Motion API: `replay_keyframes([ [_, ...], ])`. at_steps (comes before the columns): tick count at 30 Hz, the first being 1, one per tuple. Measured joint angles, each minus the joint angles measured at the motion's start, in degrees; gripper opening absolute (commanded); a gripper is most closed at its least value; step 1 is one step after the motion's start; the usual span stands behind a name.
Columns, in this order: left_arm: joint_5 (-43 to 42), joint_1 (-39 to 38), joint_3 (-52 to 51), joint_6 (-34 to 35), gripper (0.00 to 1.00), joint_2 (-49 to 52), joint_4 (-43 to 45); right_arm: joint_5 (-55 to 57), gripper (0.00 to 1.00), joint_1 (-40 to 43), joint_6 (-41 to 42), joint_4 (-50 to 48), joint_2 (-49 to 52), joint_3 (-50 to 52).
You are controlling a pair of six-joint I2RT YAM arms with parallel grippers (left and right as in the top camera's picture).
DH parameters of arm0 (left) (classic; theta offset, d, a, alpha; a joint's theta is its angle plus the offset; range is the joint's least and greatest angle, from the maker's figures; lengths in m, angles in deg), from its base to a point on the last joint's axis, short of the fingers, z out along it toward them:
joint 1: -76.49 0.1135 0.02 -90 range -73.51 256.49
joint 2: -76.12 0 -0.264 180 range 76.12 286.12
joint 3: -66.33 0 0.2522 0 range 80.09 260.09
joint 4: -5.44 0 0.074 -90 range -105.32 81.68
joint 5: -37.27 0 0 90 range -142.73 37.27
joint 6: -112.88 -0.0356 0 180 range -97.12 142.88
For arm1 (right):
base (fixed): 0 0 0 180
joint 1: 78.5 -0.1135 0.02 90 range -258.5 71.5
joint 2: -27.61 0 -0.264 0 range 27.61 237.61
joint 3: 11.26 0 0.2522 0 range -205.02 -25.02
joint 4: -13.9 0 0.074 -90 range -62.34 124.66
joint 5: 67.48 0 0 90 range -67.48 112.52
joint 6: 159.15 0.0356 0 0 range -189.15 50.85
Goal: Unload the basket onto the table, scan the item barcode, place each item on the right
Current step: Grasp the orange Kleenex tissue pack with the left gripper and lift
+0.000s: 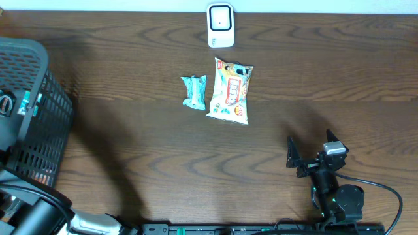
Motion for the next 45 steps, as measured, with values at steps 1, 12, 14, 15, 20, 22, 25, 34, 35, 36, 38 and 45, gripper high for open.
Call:
replay_keyframes([
  [1,-0.24,0.00,0.00,0.00,0.88,0.48,0.00,0.00,0.99,0.00,0.00,0.00,0.00,0.00],
  [12,-0.70,0.07,0.00,0.26,0.69,4.04,-0.13,0.00,0.99,0.00,0.00,0.00,0.00,0.00],
  [14,-0.52,0.11,0.00,0.44,0.59,4.04,-0.20,0.00,0.99,0.00,0.00,0.00,0.00,0.00],
  [15,-0.39,0.17,0.00,0.31,0.55,4.04,-0.22,0.00,0.99,0.00,0.00,0.00,0.00,0.00],
  [20,-0.57,0.17,0.00,0.33,0.38,4.04,-0.24,0.00,0.99,0.00,0.00,0.00,0.00,0.00],
  [22,-0.61,0.15,0.00,0.55,0.32,4.04,-0.20,0.00,0.99,0.00,0.00,0.00,0.00,0.00],
  [25,-0.83,0.17,0.04,0.37,0.30,4.04,-0.13,0.00,0.99,0.00,0.00,0.00,0.00,0.00],
  [34,-1.55,0.17,6.82,0.42,0.20,4.00,-4.17,0.00,0.99,0.00,0.00,0.00,0.00,0.00],
  [35,-1.68,0.17,8.46,0.35,0.19,3.91,-4.90,0.02,0.99,0.00,0.00,0.00,0.00,0.00],
  [36,-1.90,0.17,9.99,0.33,0.19,3.65,-5.46,0.00,0.99,0.00,0.00,0.00,0.00,0.00],
  [38,-2.54,0.17,12.74,0.44,0.11,2.56,-6.23,0.02,0.99,0.00,0.00,0.00,0.00,0.00],
  [45,-10.23,0.17,18.80,2.64,0.08,-5.95,-4.00,0.02,0.99,0.00,0.00,0.00,0.00,0.00],
])
